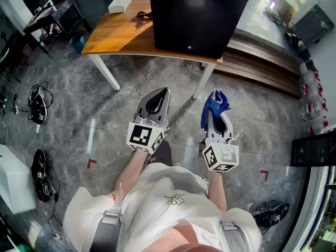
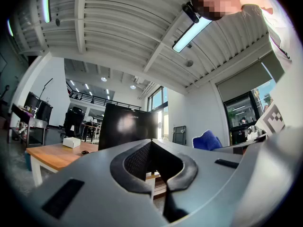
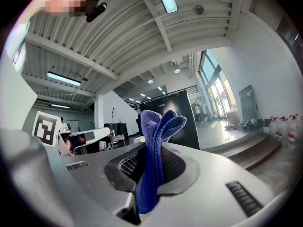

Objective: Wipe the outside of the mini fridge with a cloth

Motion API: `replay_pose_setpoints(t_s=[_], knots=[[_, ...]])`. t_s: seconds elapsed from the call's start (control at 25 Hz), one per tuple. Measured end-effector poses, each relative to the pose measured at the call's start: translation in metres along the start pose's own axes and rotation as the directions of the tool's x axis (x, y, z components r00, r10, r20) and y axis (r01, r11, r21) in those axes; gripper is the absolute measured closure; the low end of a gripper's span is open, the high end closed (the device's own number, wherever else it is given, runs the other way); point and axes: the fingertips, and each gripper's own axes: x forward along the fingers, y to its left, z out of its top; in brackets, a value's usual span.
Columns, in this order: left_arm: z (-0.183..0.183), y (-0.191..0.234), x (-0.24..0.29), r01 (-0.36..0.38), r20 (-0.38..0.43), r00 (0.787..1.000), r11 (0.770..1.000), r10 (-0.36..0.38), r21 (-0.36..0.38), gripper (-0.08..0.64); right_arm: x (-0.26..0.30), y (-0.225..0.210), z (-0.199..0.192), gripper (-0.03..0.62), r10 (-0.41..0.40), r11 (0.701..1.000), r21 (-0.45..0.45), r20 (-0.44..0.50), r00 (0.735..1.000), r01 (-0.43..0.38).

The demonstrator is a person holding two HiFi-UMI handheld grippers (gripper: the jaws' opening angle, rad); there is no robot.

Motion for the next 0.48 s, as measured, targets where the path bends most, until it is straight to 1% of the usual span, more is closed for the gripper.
replay_pose_setpoints(t_s=[0.16,0.28,0.36,0.48], knots=[[-0.005,0.052,0.040,-0.018,0.001,1.000,1.000,0.018,0.002,0.555,0.067,0.010,0.001,0.529,0.034,0.999,-0.003,0.011,0.999,-0.034],[0.006,0.095,0.079,-0.024,0.006,1.000,1.000,0.024,0.003,0.555,0.122,0.013,0.018,0.530,0.032,0.999,-0.001,0.030,0.999,-0.032],[0.015,0.123,0.103,-0.018,0.011,1.000,1.000,0.018,-0.024,0.555,0.157,0.015,0.034,0.530,0.030,0.999,-0.016,0.049,0.998,-0.029],[0.023,0.153,0.134,0.008,0.033,0.999,0.998,-0.006,-0.069,0.555,0.202,0.021,0.056,0.529,0.040,0.996,-0.081,0.073,0.997,-0.034]])
